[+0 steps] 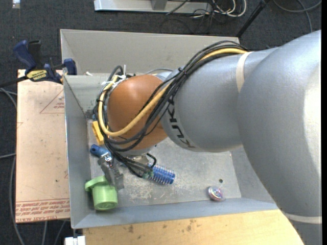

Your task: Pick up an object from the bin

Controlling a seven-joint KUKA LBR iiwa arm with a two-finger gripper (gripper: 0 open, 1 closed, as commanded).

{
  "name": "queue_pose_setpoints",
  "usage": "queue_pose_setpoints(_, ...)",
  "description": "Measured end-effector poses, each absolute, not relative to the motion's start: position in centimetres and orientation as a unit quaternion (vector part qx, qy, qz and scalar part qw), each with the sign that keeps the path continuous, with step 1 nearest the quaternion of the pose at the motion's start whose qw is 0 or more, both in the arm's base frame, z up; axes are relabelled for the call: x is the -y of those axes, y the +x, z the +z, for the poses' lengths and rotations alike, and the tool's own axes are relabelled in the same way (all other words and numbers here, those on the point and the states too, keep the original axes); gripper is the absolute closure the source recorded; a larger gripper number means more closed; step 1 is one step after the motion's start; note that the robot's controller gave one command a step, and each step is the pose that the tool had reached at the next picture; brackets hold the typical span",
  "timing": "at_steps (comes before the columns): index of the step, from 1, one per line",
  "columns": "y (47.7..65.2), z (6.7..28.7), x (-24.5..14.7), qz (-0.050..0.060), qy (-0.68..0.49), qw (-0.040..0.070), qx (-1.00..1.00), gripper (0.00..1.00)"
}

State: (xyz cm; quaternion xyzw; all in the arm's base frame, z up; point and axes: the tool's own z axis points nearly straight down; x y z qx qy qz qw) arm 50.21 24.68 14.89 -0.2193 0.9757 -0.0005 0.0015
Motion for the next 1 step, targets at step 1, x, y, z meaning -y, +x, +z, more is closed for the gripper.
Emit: queue_pose_setpoints(1, 50.21, 14.88, -24.68, 0.000, -0.219, 0.001, -0.976, 1.00)
